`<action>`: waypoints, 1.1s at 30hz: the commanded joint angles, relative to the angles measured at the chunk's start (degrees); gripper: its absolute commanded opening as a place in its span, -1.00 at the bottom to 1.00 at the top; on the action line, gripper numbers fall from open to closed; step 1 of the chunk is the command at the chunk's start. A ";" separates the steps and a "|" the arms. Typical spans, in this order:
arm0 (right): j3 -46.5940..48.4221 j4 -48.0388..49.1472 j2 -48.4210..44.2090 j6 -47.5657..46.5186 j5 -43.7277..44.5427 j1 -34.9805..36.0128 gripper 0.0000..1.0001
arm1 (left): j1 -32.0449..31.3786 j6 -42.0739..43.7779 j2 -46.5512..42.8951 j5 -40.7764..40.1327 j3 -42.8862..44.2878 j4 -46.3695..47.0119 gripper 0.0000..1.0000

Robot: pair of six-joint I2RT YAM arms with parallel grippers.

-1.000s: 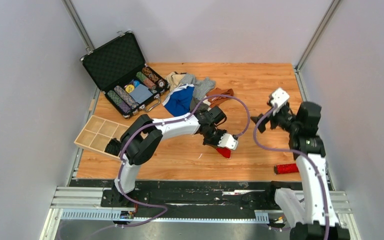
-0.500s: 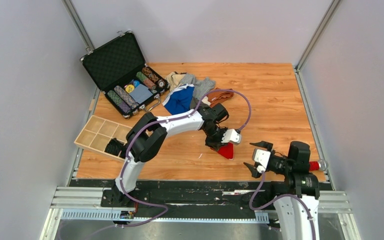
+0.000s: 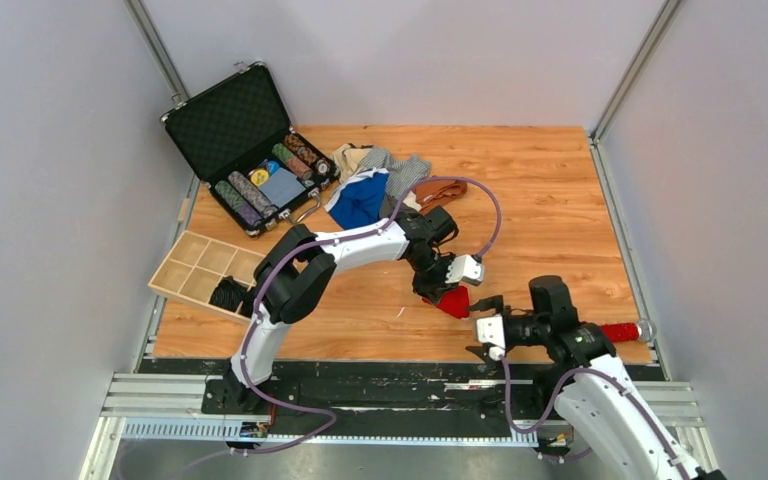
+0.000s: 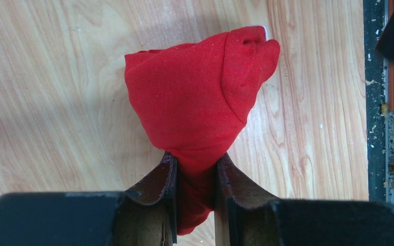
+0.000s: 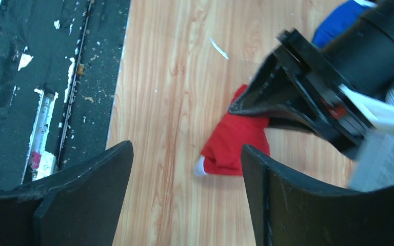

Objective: Roll the underwear
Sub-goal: Roll the underwear to the center of the board.

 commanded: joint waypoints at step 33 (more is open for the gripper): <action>-9.70 55.49 33.25 11.83 40.04 21.14 0.06 | 2.53 1.96 9.13 7.85 1.39 -15.33 -1.00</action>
